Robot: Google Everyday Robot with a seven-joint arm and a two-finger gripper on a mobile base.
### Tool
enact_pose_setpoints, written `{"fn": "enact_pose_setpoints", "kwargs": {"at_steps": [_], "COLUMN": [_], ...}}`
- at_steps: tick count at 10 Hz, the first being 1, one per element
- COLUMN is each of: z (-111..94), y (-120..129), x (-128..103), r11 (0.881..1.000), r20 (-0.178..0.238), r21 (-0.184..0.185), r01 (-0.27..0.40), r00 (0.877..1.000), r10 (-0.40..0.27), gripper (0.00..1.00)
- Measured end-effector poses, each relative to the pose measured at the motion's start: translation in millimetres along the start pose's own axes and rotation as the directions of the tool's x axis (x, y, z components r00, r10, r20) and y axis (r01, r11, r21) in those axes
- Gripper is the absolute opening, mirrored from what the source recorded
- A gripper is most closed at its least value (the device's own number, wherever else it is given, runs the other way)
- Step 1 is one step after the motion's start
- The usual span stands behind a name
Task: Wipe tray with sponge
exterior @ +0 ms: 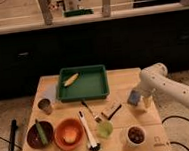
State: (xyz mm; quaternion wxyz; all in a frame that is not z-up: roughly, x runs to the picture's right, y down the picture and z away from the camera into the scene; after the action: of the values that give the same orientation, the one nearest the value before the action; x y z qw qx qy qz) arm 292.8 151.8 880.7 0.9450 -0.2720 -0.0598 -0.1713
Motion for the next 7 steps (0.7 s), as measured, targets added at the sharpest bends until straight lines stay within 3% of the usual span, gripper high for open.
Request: {"fn": "enact_pose_setpoints", "kwargs": {"at_steps": [4, 7], "z": [1, 8], "y": [-8, -16], "x": [-3, -8], "r11": [0.999, 0.995], "r20": [0.005, 0.027], "r21": [-0.002, -0.03], "r01": [0.054, 0.09], "r00": [0.999, 0.996], "r10": [-0.054, -0.089], "gripper": [0.8, 0.8]}}
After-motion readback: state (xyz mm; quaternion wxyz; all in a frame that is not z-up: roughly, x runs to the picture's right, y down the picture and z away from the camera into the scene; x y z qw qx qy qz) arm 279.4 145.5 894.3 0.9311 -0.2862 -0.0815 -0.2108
